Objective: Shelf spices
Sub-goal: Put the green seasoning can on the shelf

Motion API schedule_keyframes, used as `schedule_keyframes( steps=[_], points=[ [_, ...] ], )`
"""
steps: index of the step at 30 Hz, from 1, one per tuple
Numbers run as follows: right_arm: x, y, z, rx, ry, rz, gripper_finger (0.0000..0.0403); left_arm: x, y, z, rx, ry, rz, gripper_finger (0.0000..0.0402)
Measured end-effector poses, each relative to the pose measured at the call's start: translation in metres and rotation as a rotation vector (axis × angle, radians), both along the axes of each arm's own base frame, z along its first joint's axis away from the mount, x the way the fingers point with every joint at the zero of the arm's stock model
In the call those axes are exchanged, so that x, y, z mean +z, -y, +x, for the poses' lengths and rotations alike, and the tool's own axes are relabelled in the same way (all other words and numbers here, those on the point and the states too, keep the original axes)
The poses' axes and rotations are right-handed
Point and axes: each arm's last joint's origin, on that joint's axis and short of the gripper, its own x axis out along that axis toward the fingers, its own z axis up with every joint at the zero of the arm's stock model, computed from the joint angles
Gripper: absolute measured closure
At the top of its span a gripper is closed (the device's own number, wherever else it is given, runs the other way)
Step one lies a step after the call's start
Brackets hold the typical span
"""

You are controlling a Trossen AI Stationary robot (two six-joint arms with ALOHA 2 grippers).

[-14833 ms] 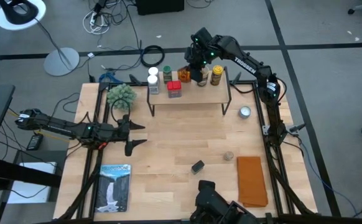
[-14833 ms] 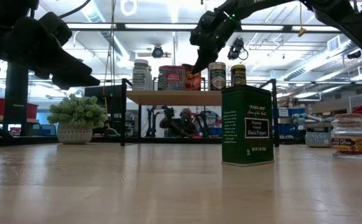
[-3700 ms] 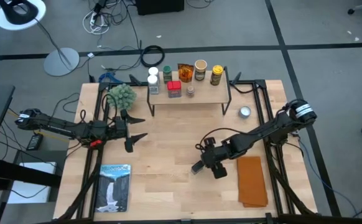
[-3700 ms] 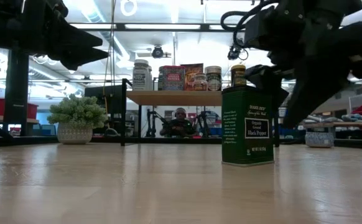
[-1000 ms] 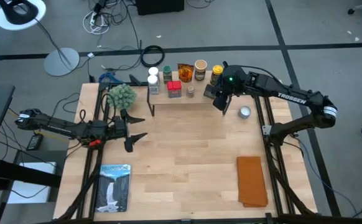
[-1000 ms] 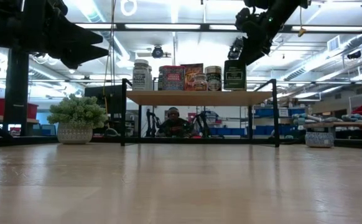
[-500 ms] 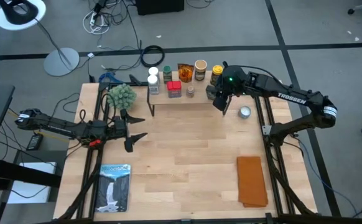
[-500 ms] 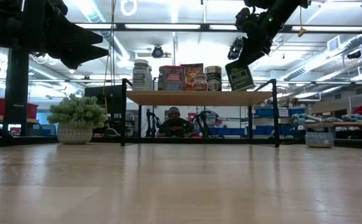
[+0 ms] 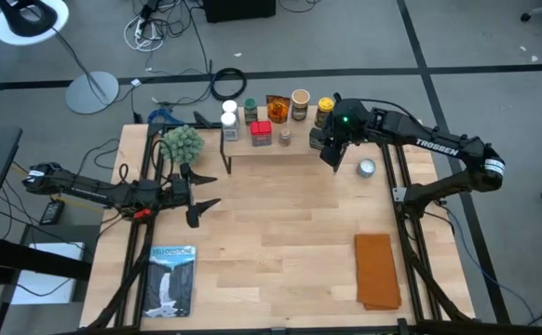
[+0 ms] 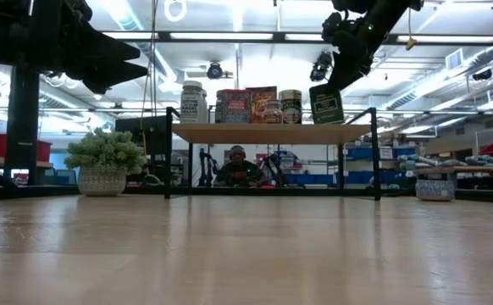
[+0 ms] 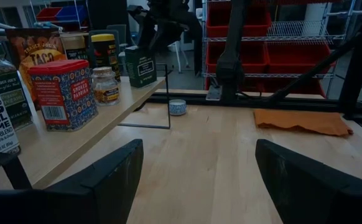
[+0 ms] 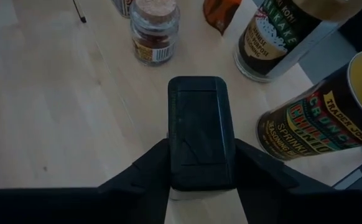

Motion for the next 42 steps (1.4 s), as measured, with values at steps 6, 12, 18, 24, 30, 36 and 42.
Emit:
schedule_keyframes(
  steps=[6,12,18,24,30,36,42],
  points=[
    [0.000,0.001,-0.001,-0.036,-0.011,-0.024,0.0244,0.000,0.000,0.000,0.000,0.000,0.000,0.0085],
    [0.000,0.001,-0.001,-0.047,-0.009,-0.024,0.0237,0.000,0.000,0.000,0.000,0.000,0.000,0.0085],
    [0.000,0.002,-0.001,-0.052,-0.011,-0.028,0.0221,0.000,0.000,0.000,0.000,0.000,0.000,0.0085],
    [0.000,0.002,-0.001,-0.055,-0.012,-0.030,0.0202,0.000,0.000,0.000,0.000,0.000,0.000,0.0085],
    [0.005,0.000,-0.006,-0.069,0.000,-0.050,0.0188,0.000,0.000,0.000,0.000,0.000,0.000,0.0085],
    [0.015,-0.005,-0.016,-0.071,0.030,-0.064,0.0187,0.000,0.000,0.000,0.000,0.000,0.000,0.0085],
    [0.018,-0.011,-0.027,-0.087,0.013,-0.042,0.0193,0.000,0.000,0.000,0.000,0.000,0.000,0.0085]
  ],
)
